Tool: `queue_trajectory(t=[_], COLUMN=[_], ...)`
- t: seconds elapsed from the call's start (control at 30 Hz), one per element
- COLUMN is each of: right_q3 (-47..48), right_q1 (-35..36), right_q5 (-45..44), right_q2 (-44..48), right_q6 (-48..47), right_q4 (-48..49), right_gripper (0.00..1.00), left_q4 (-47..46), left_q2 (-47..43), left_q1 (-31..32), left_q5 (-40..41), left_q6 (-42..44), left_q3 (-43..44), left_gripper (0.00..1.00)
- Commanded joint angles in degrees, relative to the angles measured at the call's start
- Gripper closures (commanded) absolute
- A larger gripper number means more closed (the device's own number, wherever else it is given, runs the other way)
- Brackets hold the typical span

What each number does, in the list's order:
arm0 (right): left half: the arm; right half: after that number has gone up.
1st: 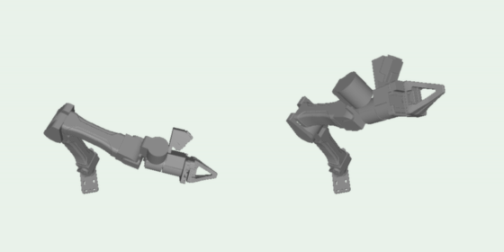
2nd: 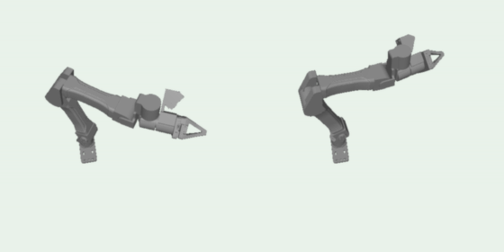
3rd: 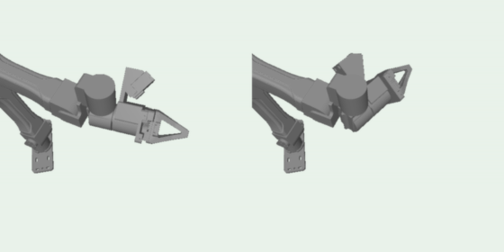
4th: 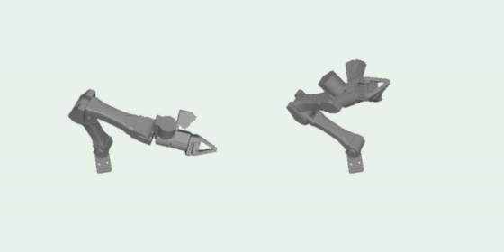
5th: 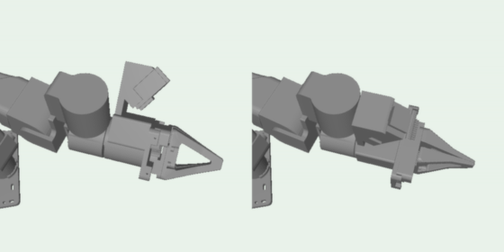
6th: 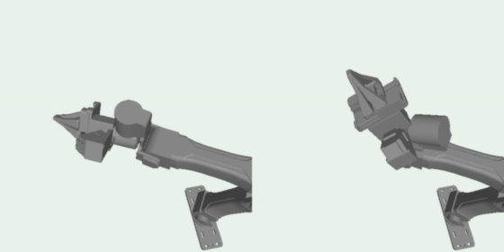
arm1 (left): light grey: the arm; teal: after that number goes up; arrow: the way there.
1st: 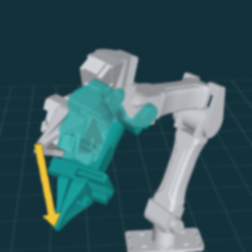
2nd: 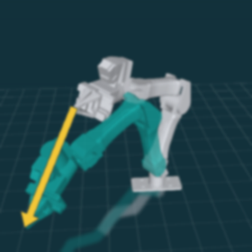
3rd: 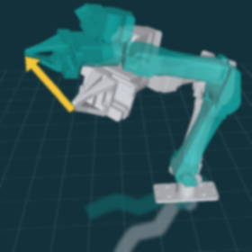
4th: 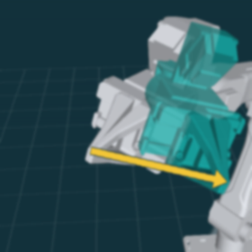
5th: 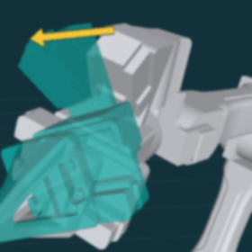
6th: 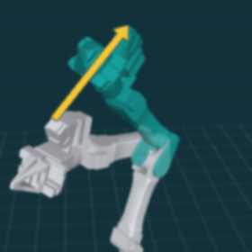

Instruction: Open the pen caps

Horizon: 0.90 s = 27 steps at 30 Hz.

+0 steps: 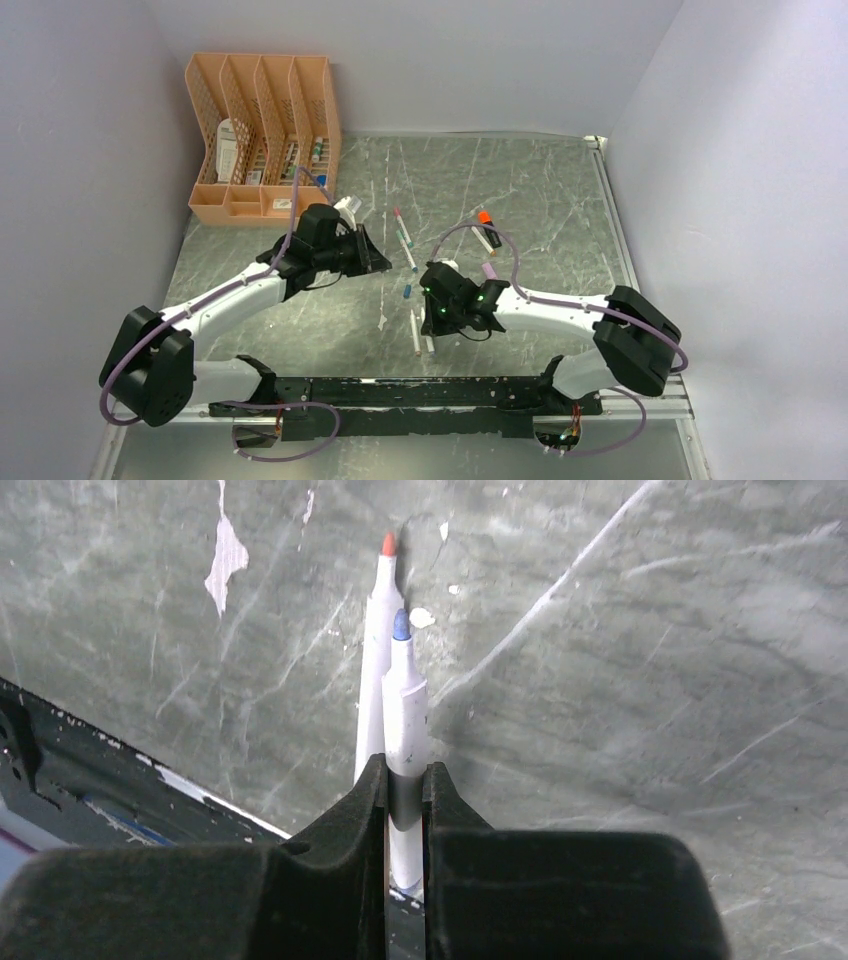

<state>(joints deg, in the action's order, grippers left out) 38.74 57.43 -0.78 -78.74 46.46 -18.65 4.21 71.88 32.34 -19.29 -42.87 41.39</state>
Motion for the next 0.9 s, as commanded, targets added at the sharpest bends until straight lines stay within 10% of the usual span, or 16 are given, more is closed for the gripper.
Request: queue_trajectory(t=[0.0,0.87], right_q3=[2.67,0.16], right_q1=[-1.23,-1.60], right_q5=[-2.91,-0.39], right_q2=[-2.30,-3.82], right_q6=[-2.35,-2.34], right_q4=[-1.03,1.92], right_gripper=[1.00,0.75], left_q4=[-0.28,2.18], left_q2=[-1.50,16.41], left_q1=[0.82,7.85], left_q5=[1.12,5.79], left_q6=[-0.10,1.32], left_q3=[-0.36,11.96], left_gripper=[0.93,0.92])
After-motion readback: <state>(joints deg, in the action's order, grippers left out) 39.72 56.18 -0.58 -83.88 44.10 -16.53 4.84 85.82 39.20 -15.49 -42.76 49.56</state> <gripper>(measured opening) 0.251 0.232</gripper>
